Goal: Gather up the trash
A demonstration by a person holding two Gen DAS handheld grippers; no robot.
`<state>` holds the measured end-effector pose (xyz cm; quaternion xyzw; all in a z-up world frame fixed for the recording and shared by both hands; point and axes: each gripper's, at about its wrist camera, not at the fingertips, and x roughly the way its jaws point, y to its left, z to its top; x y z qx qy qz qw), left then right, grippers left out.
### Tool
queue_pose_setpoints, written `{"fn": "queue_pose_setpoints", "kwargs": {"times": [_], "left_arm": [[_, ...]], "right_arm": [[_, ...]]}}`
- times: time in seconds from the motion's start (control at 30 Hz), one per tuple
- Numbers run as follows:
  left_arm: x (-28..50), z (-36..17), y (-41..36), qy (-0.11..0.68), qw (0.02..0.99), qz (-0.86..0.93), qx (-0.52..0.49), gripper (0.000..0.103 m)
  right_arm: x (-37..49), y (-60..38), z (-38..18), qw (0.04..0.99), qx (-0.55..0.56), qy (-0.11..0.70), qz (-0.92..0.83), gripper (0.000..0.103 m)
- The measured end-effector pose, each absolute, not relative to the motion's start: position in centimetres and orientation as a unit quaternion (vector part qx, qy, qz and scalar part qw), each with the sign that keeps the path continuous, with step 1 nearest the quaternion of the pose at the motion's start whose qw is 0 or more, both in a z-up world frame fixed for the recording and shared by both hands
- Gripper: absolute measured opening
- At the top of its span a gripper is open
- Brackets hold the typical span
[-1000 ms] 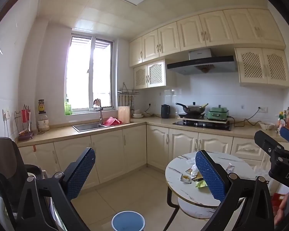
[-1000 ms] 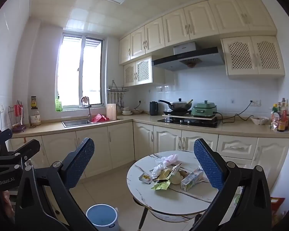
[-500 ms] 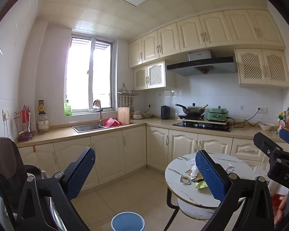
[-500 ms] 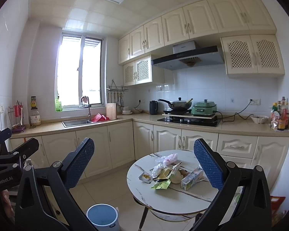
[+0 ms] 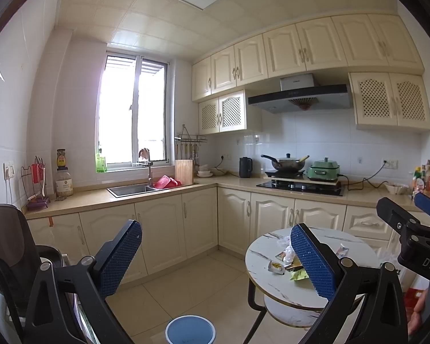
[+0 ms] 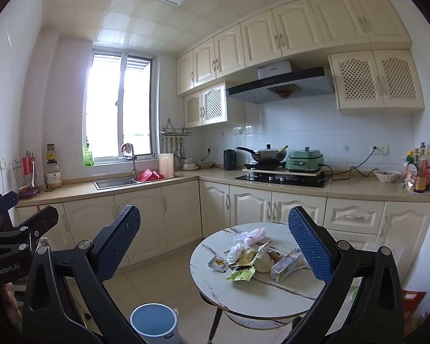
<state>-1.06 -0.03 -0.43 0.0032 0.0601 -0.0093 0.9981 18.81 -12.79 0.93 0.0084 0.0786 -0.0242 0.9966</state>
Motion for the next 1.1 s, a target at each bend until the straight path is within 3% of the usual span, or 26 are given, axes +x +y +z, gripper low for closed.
{"fn": "queue_pose_setpoints", "kwargs": {"times": [1.1], "left_arm": [[-0.87,-0.71,-0.07,0.063,0.998,-0.011,0.005,0.102]], "right_arm": [[19.46,-13.20,-0.07,0.995,0.017,0.092,-0.026,0.103]]}}
